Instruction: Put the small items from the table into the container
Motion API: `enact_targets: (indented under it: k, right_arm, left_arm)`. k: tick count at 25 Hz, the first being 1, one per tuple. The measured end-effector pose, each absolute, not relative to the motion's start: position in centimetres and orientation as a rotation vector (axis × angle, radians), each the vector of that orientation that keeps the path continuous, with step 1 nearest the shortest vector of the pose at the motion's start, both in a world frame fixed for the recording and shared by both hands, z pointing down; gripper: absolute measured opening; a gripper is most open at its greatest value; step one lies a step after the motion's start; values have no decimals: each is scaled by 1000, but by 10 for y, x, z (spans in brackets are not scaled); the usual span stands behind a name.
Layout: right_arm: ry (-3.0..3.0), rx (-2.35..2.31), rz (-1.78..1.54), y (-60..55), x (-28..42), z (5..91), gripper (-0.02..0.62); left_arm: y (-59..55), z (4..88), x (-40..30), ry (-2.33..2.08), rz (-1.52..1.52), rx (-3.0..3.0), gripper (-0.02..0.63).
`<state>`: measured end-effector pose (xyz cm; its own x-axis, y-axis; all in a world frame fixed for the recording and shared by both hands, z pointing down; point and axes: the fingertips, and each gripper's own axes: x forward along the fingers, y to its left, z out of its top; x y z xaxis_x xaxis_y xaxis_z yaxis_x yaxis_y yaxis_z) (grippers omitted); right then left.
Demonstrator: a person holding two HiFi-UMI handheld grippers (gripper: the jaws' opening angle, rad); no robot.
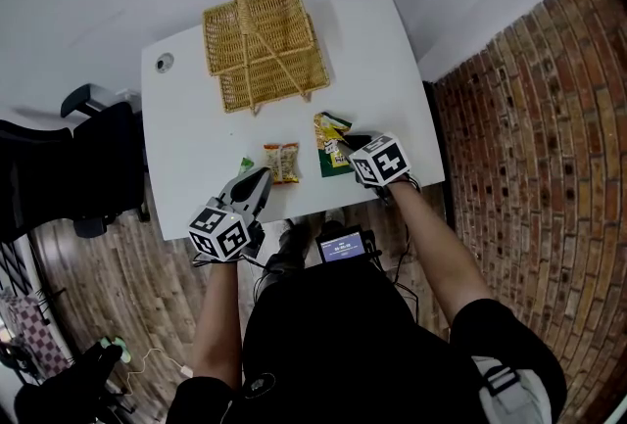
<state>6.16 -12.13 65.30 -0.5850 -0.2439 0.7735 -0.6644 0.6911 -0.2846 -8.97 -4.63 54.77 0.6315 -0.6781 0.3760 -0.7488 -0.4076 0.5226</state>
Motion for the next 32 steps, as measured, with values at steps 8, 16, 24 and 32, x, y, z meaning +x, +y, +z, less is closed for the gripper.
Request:
enact_targets:
  k: [8,16,24,32]
  right_arm:
    - [-2195,678,753,-118,58,641,60]
    - [-2216,688,759,-124,62,625,57]
    - [-2245,736,738,-148,70,601,55]
    - [-2284,783,718,-182,71,577,54]
  left_arm:
    - [-48,544,-90,-1113,125,2193,9]
    - [-57,536,-91,-1124,103,2210,9]
    - [-66,530,-91,-1136,77,2224,9]
    - [-79,524,-93,-1148,79,2240,9]
